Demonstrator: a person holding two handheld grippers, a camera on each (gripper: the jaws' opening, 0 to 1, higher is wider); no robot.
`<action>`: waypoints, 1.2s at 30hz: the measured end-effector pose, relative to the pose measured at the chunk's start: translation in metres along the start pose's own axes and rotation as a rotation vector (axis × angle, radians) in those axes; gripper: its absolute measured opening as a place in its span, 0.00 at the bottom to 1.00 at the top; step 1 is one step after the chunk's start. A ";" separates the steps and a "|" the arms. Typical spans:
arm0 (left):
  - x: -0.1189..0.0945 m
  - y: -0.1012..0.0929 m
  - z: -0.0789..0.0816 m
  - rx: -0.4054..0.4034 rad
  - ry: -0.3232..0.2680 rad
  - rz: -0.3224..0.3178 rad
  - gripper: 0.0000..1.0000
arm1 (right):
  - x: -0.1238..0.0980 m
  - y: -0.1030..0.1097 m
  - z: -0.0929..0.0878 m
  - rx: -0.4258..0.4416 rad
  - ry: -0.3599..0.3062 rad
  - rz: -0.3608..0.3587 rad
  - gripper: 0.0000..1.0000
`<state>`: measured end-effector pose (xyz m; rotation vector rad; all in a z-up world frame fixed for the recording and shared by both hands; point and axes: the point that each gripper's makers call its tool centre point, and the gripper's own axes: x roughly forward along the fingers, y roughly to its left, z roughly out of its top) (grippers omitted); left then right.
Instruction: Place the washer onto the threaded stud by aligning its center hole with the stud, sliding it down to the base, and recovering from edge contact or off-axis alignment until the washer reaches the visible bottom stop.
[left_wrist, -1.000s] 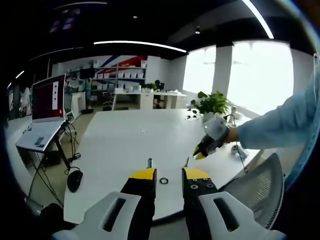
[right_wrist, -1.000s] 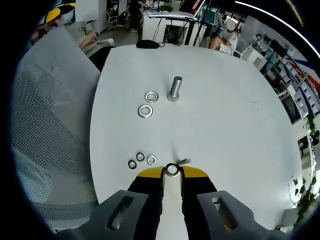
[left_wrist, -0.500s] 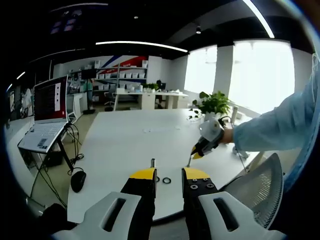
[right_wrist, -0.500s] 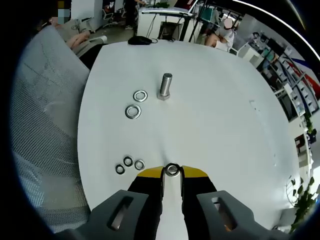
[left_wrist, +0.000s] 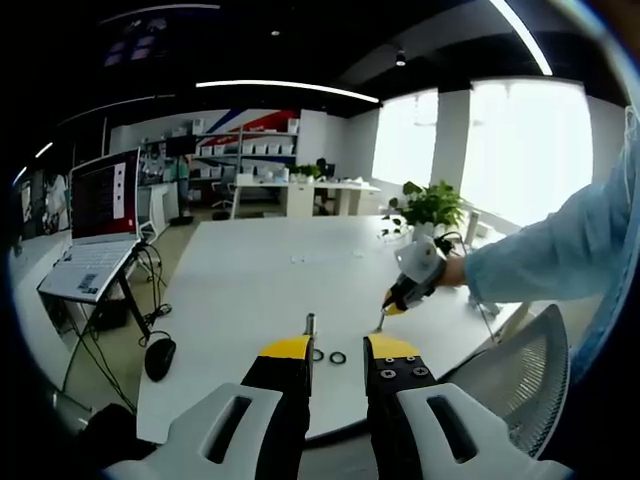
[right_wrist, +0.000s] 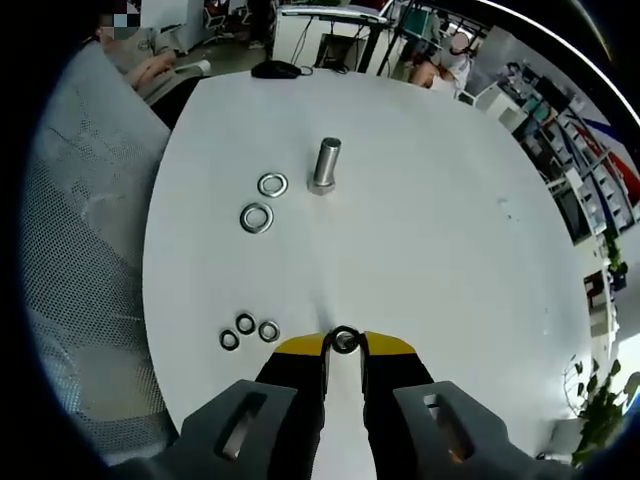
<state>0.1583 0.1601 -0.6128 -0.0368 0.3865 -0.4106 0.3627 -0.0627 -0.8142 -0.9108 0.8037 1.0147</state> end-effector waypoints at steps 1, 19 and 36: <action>0.000 0.000 0.000 -0.002 0.000 0.002 0.18 | 0.000 -0.001 -0.001 0.003 0.001 0.001 0.13; 0.004 0.002 -0.003 -0.011 0.009 0.001 0.18 | 0.005 -0.004 -0.001 -0.003 0.032 0.023 0.13; 0.001 0.009 -0.007 -0.021 0.009 0.020 0.18 | 0.017 0.001 -0.006 -0.057 0.129 0.087 0.13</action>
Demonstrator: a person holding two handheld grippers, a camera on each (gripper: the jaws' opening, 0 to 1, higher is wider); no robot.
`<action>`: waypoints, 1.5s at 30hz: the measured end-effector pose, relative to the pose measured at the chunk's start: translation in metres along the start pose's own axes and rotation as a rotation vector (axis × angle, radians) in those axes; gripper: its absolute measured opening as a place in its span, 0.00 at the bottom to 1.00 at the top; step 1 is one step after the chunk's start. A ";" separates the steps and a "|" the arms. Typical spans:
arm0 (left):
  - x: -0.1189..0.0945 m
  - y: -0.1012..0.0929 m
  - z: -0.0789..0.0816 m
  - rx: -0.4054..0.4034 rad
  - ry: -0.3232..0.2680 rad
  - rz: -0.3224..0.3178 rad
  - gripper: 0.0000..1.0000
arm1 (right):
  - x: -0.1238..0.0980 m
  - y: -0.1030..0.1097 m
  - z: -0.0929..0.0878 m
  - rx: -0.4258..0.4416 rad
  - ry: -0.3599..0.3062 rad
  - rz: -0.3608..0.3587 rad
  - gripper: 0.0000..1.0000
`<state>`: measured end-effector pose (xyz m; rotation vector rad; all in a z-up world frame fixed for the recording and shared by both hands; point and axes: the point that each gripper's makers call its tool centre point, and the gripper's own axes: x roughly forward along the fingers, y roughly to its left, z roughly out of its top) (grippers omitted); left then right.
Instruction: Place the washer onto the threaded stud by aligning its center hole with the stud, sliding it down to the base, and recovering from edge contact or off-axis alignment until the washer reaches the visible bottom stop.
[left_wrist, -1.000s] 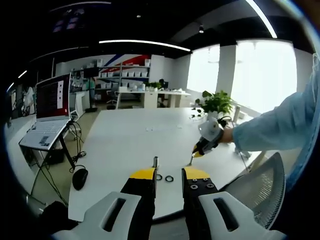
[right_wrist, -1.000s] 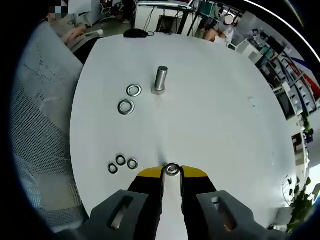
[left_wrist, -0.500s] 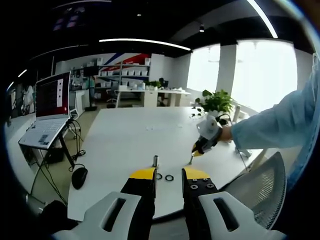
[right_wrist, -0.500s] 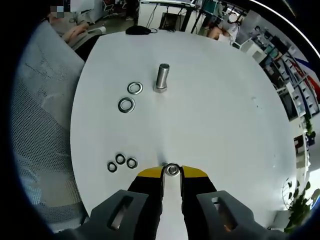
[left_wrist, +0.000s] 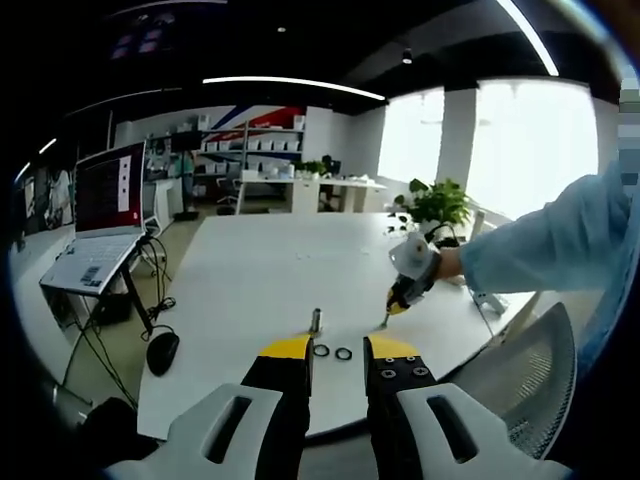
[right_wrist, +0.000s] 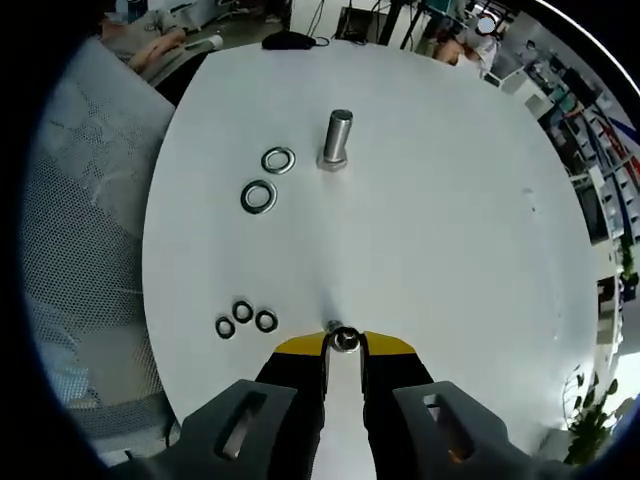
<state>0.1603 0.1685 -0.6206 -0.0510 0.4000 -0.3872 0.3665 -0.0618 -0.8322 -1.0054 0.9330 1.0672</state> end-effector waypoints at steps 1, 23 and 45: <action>0.000 0.000 0.000 -0.009 -0.005 0.000 0.18 | 0.002 0.001 -0.001 0.009 0.003 0.006 0.13; 0.007 0.010 0.003 -0.020 -0.015 0.016 0.16 | 0.028 0.011 -0.014 0.044 0.027 0.047 0.13; 0.010 0.014 0.012 -0.034 -0.043 0.015 0.15 | 0.016 0.008 -0.010 0.216 -0.087 0.025 0.27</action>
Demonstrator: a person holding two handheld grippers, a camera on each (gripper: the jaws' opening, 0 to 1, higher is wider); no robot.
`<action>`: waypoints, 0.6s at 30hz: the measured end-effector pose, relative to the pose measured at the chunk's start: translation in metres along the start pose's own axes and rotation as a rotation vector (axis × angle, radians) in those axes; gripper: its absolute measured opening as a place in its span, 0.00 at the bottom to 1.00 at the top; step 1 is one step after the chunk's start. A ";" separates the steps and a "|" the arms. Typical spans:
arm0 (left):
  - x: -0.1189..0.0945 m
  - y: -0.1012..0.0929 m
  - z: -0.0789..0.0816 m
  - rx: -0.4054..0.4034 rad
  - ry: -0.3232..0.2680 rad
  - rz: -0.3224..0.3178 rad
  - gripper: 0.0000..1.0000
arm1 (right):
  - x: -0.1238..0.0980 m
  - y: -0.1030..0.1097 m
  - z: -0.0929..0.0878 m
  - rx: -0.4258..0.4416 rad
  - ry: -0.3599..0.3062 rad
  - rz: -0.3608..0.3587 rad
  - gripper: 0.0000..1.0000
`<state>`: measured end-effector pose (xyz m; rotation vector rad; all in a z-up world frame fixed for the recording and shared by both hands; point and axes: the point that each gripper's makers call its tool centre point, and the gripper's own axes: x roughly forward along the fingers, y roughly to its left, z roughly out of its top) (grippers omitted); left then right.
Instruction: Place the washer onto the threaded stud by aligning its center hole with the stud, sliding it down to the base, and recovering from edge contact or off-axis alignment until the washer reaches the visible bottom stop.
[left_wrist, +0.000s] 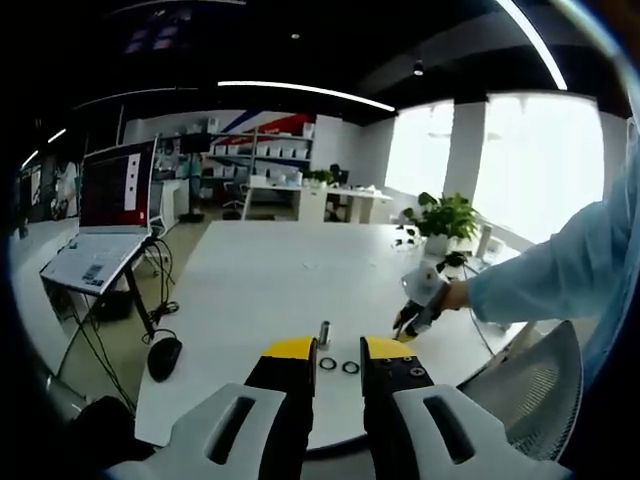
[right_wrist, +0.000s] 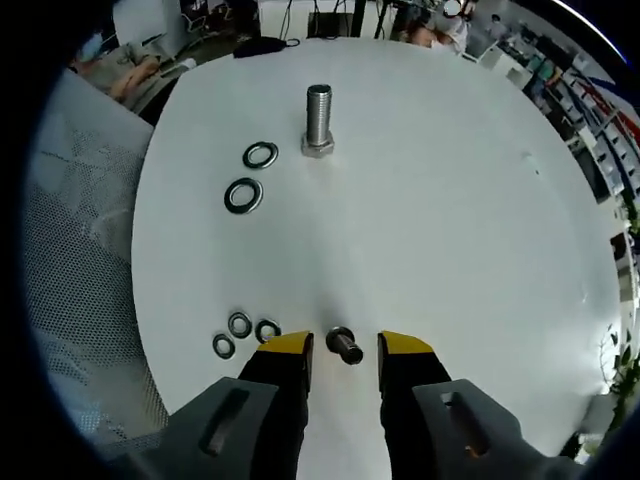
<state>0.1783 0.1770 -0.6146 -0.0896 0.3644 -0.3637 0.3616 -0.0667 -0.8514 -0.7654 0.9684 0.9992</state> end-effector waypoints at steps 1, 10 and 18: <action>0.001 -0.001 0.001 0.002 -0.002 -0.003 0.15 | -0.002 0.000 0.002 0.017 -0.019 -0.001 0.27; 0.006 -0.010 0.009 0.025 -0.010 -0.027 0.15 | -0.029 -0.005 0.014 0.089 -0.135 -0.031 0.26; 0.007 -0.015 0.012 0.039 -0.013 -0.040 0.15 | -0.051 0.003 0.027 0.151 -0.241 -0.011 0.26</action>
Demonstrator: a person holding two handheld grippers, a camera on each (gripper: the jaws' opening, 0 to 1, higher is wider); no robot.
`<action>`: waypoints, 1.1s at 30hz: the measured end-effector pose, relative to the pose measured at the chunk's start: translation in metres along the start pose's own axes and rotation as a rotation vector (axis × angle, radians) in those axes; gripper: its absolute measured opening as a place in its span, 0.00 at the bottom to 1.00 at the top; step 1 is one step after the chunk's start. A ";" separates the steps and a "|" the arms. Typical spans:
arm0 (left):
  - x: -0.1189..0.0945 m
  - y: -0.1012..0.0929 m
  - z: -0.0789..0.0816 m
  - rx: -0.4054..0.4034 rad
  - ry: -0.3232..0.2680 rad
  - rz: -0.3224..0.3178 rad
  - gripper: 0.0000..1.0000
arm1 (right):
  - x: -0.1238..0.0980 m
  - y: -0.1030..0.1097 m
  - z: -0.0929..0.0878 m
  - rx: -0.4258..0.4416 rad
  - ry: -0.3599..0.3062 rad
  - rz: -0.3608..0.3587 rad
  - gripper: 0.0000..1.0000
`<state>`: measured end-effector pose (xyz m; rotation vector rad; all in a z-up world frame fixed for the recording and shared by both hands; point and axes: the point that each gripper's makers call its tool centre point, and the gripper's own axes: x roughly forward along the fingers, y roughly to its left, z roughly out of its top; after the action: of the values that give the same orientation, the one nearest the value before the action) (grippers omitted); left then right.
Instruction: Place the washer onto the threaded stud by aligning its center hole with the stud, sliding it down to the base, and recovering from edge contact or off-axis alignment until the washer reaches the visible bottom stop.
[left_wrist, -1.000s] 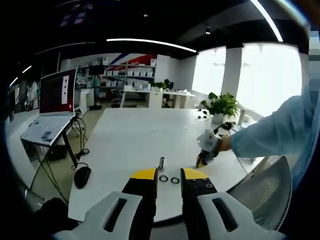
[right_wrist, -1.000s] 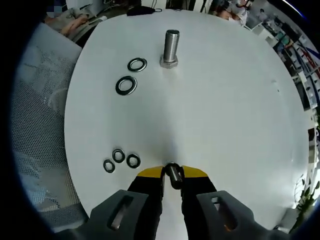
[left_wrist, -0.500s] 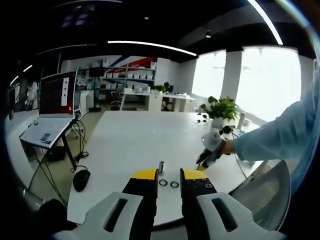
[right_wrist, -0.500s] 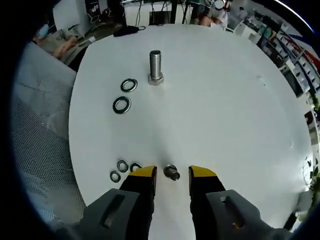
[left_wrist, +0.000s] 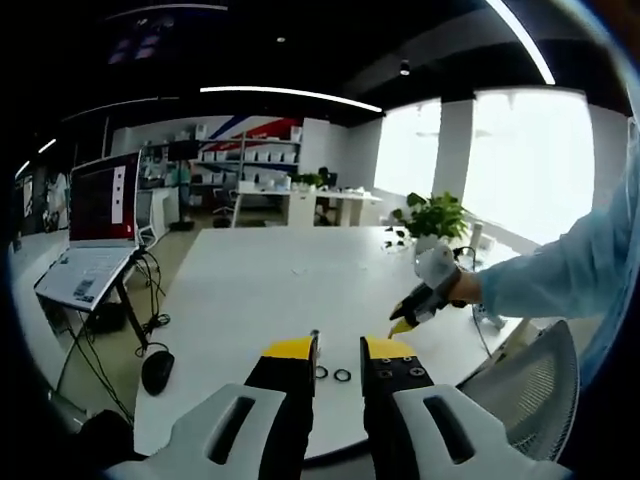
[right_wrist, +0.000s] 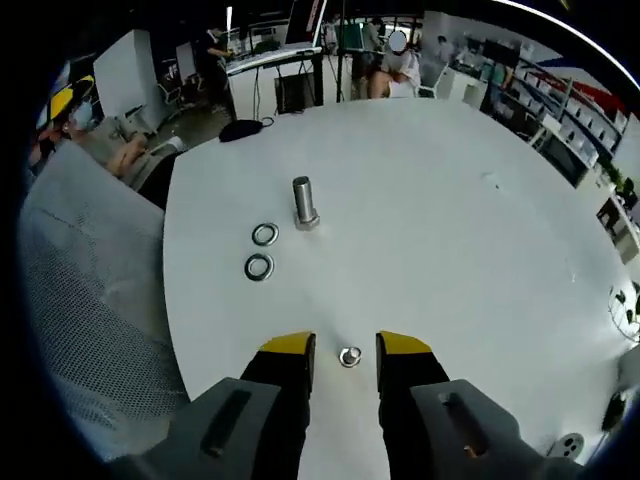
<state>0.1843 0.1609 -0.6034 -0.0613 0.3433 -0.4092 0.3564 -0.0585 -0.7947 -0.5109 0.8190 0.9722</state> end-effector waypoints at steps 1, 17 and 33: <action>0.000 -0.001 0.001 0.001 -0.001 -0.002 0.15 | -0.002 0.001 0.002 0.004 -0.008 0.001 0.26; -0.008 -0.010 -0.002 0.011 0.000 -0.009 0.15 | -0.006 0.026 -0.012 -0.057 0.014 0.026 0.26; -0.009 -0.028 -0.019 0.026 0.062 -0.061 0.15 | 0.016 0.062 -0.056 -0.194 0.205 0.138 0.22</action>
<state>0.1594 0.1390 -0.6151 -0.0338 0.3981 -0.4766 0.2863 -0.0602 -0.8428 -0.7379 0.9582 1.1463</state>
